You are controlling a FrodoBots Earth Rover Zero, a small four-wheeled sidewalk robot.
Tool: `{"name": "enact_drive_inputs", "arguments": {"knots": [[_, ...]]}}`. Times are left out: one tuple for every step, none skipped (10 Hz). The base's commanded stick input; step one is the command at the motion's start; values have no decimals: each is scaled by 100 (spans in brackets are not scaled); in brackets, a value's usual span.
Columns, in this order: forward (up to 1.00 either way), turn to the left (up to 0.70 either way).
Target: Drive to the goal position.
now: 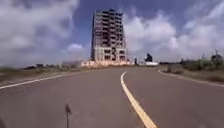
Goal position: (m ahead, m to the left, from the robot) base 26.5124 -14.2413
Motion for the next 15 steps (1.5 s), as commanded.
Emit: {"name": "enact_drive_inputs", "arguments": {"knots": [[100,0],[100,0],[100,0],[100,0],[100,0],[100,0],[100,0],[100,0],[100,0],[100,0],[100,0],[100,0],[100,0],[100,0],[100,0]]}}
